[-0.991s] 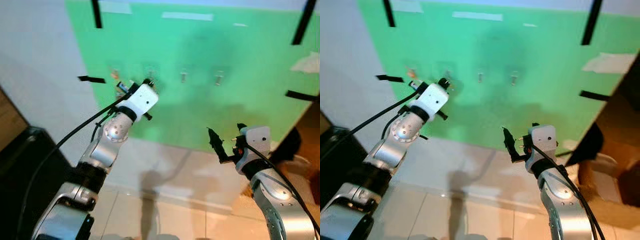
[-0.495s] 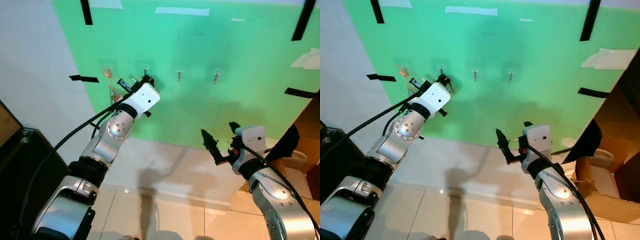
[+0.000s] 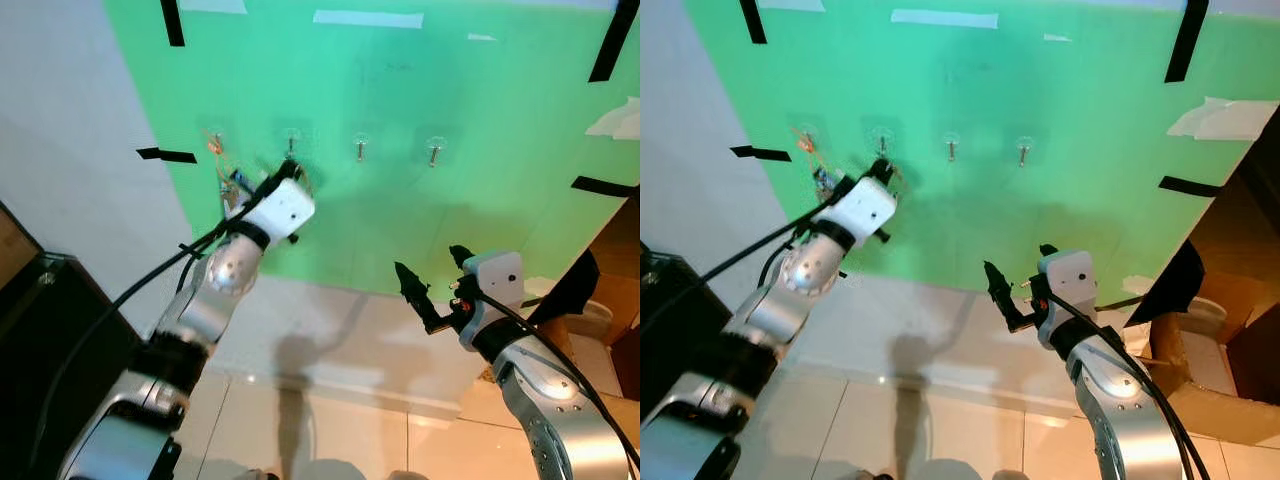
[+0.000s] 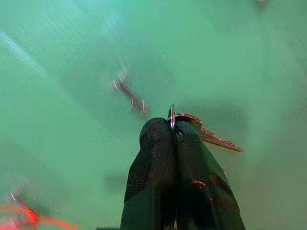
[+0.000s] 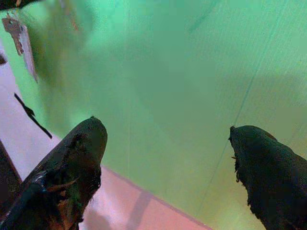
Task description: Hang keys on a hook
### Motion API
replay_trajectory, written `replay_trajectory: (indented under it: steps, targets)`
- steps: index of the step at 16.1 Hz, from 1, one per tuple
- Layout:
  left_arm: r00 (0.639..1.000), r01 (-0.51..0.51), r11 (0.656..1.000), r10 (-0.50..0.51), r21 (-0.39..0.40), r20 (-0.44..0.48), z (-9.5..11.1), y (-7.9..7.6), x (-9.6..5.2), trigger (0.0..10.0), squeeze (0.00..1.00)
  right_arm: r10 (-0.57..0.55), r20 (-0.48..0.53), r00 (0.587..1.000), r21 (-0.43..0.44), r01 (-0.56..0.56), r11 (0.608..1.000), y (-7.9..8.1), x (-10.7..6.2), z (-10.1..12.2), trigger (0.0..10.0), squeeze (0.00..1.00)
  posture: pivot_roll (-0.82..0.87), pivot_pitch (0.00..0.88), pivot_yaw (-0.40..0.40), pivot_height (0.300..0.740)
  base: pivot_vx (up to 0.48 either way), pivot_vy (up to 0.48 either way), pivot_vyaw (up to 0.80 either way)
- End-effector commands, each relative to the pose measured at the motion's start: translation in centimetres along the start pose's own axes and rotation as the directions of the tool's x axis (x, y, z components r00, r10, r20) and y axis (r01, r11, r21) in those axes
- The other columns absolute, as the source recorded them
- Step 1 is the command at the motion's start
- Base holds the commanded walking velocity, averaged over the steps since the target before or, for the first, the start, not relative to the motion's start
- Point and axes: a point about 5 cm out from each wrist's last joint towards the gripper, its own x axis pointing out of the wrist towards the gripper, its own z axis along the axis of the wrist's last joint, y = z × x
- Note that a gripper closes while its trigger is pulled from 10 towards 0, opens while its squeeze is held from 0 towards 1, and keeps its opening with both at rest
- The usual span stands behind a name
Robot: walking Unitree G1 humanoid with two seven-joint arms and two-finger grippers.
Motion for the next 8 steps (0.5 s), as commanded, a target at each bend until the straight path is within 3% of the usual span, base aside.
replay_trajectory:
  steps: [1, 5, 8]
  targets:
    - [1.000, -0.014, 1.000, 0.014, -0.009, 0.000, 0.0, 0.7, -0.1, 10.0, 0.00, 0.007, -0.004, 1.000, 0.004, -0.007, 1.000, 0.0, 0.0, 0.0, 10.0, 0.00, -0.22, 0.000, 0.035, 0.740, 0.000, 0.000, 0.00]
    - [0.999, -0.046, 0.999, 0.046, -0.016, -0.018, -0.3, 1.1, -0.8, 10.0, 0.00, 0.019, -0.005, 1.000, 0.004, -0.019, 1.000, 0.2, 0.3, 0.0, 10.0, 0.00, -0.21, 0.000, 0.026, 0.740, 0.000, 0.000, 0.00]
    - [0.996, -0.092, 0.996, 0.092, 0.015, 0.012, 0.3, 2.2, -0.1, 10.0, 0.00, 0.029, 0.007, 1.000, 0.004, -0.029, 1.000, 0.3, 0.5, 0.3, 10.0, 0.00, -0.21, 0.000, 0.026, 0.740, 0.000, 0.000, 0.00]
